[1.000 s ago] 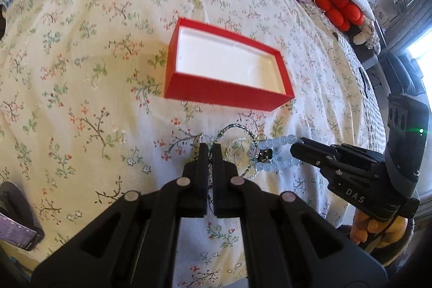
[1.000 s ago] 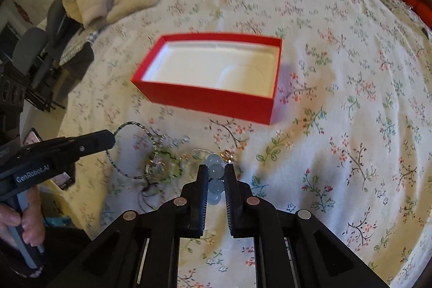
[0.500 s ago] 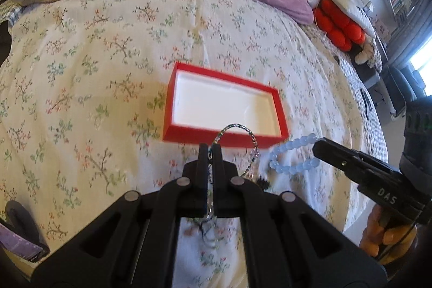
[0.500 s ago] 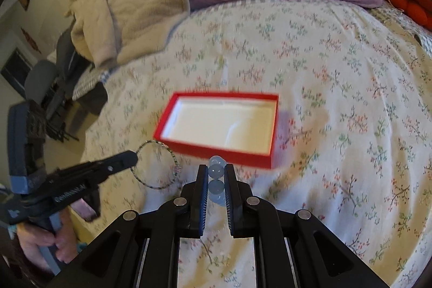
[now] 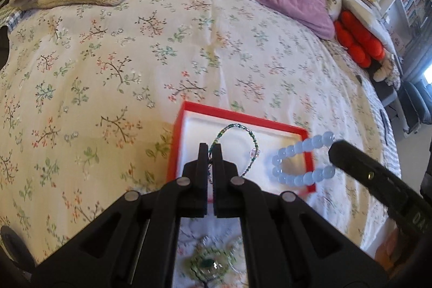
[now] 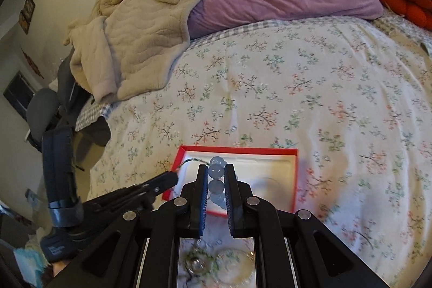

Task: Organize jewelry
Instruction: 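Carry both bracelets into the red box and open both grippers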

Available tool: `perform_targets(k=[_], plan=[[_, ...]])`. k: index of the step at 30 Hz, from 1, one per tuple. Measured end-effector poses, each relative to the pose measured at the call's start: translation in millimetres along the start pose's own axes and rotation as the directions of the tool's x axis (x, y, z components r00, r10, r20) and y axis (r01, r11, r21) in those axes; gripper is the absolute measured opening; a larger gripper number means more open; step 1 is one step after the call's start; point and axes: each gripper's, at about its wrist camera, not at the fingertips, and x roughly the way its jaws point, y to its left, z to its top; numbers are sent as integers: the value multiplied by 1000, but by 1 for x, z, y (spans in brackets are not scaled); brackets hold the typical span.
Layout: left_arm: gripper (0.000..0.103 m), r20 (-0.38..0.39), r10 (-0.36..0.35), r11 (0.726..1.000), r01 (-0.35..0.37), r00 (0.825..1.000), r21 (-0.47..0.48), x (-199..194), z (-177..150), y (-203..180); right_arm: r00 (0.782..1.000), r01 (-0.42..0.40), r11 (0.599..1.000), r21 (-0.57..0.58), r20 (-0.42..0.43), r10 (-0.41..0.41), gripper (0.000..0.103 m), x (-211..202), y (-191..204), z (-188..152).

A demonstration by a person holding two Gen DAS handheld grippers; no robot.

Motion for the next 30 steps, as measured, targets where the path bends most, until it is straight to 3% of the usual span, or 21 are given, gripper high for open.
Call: perform_targets(k=[5, 12, 19, 21, 27, 29, 30], plan=[[3, -19, 31, 999, -31, 999, -11, 14, 5, 7, 999, 13, 1000, 0, -43, -13, 12, 25, -7, 0], [3, -32, 61, 998, -60, 998, 31, 23, 4, 1, 980, 176, 984, -16, -89, -177, 12, 46, -38, -1], [5, -22, 70, 996, -69, 997, 54, 21, 3, -4, 976, 197, 980, -19, -92, -198, 13, 50, -47, -1], [12, -20, 70, 995, -68, 997, 69, 18, 2, -6, 977, 192, 981, -29, -85, -194, 18, 45, -44, 0], [29, -4, 80, 990, -79, 997, 113, 2, -6, -12, 981, 171, 983, -62, -78, -175, 19, 29, -35, -3], [39, -5, 80, 989, -79, 997, 126, -2, -9, -13, 981, 169, 983, -71, -81, -174, 21, 24, -33, -6], [49, -2, 91, 987, -90, 996, 134, -5, -12, -14, 981, 167, 983, -75, -84, -173, 24, 22, -32, -9]])
